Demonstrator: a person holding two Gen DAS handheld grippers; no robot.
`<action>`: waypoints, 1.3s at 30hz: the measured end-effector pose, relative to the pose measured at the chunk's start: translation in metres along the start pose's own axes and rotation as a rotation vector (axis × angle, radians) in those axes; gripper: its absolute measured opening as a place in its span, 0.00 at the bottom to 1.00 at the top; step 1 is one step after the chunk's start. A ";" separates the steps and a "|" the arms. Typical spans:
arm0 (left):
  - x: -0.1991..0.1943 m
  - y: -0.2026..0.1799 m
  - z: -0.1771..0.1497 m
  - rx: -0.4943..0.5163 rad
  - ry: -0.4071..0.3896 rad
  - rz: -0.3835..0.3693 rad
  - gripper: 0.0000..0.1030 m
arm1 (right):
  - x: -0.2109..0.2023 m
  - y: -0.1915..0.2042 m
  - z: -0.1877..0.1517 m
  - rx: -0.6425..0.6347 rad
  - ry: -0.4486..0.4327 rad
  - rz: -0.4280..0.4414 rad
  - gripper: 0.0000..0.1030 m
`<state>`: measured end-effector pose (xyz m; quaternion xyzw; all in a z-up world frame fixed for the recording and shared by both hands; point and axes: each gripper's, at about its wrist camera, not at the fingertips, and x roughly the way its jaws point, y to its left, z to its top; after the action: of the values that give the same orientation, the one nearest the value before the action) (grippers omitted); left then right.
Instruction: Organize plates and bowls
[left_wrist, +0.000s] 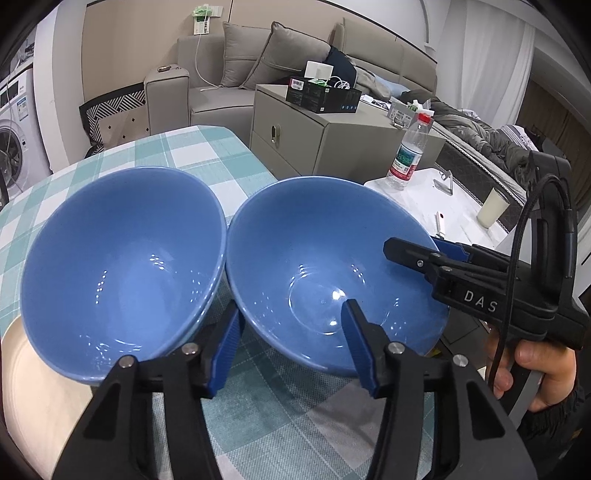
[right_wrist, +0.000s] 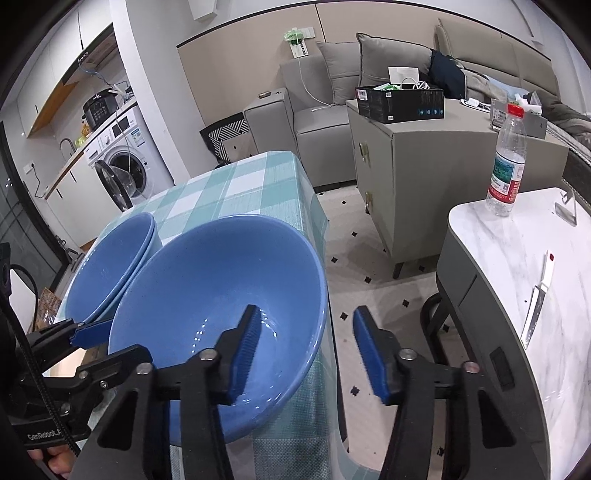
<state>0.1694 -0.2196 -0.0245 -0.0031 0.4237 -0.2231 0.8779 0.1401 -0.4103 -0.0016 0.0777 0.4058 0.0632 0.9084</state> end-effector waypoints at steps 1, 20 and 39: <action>0.000 0.000 0.000 0.001 0.000 0.002 0.51 | -0.001 0.001 0.000 -0.008 -0.003 0.000 0.46; 0.002 -0.001 0.000 0.024 -0.005 0.046 0.37 | -0.006 0.010 0.000 -0.065 -0.016 -0.036 0.28; -0.023 -0.002 0.009 0.056 -0.073 0.070 0.37 | -0.032 0.022 0.004 -0.085 -0.080 -0.029 0.28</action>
<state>0.1629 -0.2139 -0.0008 0.0281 0.3846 -0.2038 0.8999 0.1207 -0.3947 0.0287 0.0355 0.3671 0.0640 0.9273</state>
